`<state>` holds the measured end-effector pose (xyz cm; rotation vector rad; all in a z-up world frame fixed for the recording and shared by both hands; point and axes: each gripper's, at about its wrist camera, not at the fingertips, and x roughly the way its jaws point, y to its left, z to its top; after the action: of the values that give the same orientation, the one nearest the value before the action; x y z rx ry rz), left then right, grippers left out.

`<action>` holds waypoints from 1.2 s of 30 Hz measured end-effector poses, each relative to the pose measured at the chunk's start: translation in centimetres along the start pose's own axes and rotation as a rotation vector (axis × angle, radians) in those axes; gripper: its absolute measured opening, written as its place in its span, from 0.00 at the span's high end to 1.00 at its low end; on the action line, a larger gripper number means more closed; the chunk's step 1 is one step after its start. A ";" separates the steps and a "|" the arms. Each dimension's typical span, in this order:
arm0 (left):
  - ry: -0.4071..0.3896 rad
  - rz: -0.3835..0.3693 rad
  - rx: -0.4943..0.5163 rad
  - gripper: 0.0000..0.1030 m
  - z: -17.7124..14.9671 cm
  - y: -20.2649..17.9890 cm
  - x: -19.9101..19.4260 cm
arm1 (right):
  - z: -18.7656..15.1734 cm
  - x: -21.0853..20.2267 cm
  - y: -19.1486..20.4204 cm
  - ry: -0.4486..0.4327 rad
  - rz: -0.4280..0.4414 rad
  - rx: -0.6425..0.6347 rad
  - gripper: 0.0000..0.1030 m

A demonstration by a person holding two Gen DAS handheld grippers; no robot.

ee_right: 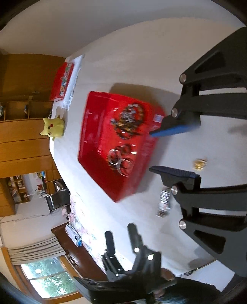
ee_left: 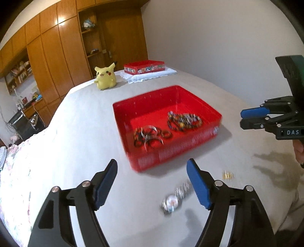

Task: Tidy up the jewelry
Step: 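Move the left tool to the silver watch while the right tool moves to the gold charm, then grasp the silver watch with the left tool while the right tool grasps the gold charm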

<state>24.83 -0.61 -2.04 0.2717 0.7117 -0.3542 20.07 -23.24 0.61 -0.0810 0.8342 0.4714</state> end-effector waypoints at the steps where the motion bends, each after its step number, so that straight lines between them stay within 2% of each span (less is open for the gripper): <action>1: 0.005 -0.003 -0.005 0.24 -0.9 -0.2 -0.2 | -1.3 -0.1 0.2 0.008 0.007 0.008 0.68; 8: 0.079 -0.051 -0.016 0.24 -6.2 -1.5 1.2 | -8.3 0.9 1.8 0.082 0.035 0.064 0.68; 12: 0.149 -0.047 0.034 0.24 -7.7 -2.3 4.3 | -10.2 1.4 2.5 0.107 0.048 0.082 0.68; 15: 0.186 -0.041 0.039 0.24 -7.9 -2.1 6.4 | -10.5 1.5 2.7 0.110 0.048 0.081 0.68; 20: 0.190 -0.062 0.002 0.22 -7.3 -1.7 7.7 | -10.1 2.4 2.3 0.117 0.036 0.077 0.67; 31: 0.189 0.001 -0.093 0.23 -6.7 -2.1 8.5 | -9.1 5.8 1.8 0.149 0.018 0.048 0.63; 33: 0.188 -0.003 -0.097 0.27 -6.5 -2.0 8.7 | -8.9 6.3 1.9 0.152 0.016 0.032 0.62; 36: 0.182 -0.017 -0.093 0.40 -6.5 -2.4 8.6 | -8.5 6.8 2.2 0.154 0.001 0.000 0.61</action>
<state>26.11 -2.36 -12.82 0.2113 0.9080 -0.3143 17.10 -20.91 -9.84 -0.1179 0.9855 0.4698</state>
